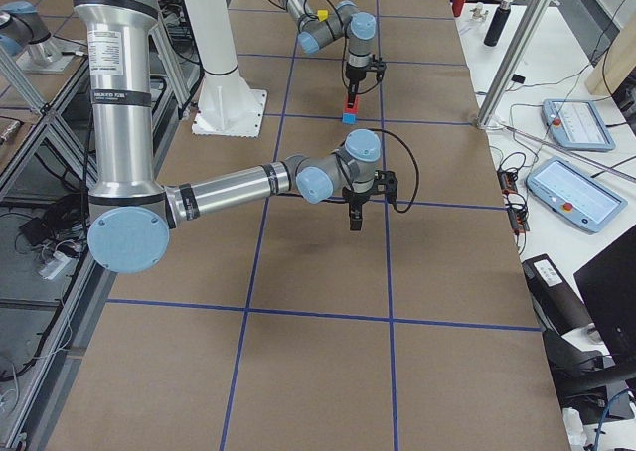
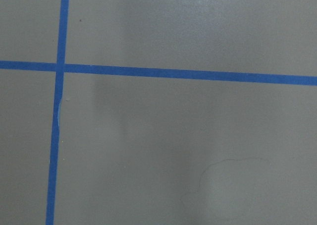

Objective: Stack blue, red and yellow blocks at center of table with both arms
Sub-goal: 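Lower the red cube onto the blue cube and open the left gripper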

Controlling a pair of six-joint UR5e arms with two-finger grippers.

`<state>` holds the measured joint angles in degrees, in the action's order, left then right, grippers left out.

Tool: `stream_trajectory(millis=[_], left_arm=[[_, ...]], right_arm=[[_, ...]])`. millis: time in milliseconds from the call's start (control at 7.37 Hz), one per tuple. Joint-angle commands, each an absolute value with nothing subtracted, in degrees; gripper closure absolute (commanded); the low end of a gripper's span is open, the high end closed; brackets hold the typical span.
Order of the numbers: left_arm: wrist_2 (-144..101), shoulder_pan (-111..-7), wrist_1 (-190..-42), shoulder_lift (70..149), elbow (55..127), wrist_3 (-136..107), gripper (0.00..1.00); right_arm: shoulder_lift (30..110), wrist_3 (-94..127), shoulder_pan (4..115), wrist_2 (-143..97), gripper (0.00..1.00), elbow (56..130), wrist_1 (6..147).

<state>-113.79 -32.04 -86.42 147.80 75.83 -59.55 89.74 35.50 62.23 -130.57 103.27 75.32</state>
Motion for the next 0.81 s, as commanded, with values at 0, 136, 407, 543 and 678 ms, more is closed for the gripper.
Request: stream_trajectory(millis=[0, 136, 407, 543, 678], left_arm=[[-113.6, -31.9, -86.4, 147.8, 75.8, -59.6, 0.01], [-113.6, -31.9, -86.2, 147.7, 76.5, -59.6, 0.01], [-113.6, -32.4, -81.7, 146.0, 82.9, -59.4, 0.01], [-113.6, -32.7, -76.3, 141.7, 91.8, -59.3, 0.01], [-113.6, -34.0, -75.3, 133.9, 101.2, -59.0, 0.01]], right_arm=[[89.7, 35.5, 62.2, -130.6, 0.0, 103.3, 75.3], [89.7, 35.5, 62.2, -130.6, 0.0, 103.4, 75.3], [89.7, 35.5, 62.2, -130.6, 0.0, 103.4, 75.3], [89.8, 35.5, 62.3, -130.5, 0.0, 103.4, 75.3], [90.1, 35.5, 62.3, -130.5, 0.0, 103.4, 75.3]])
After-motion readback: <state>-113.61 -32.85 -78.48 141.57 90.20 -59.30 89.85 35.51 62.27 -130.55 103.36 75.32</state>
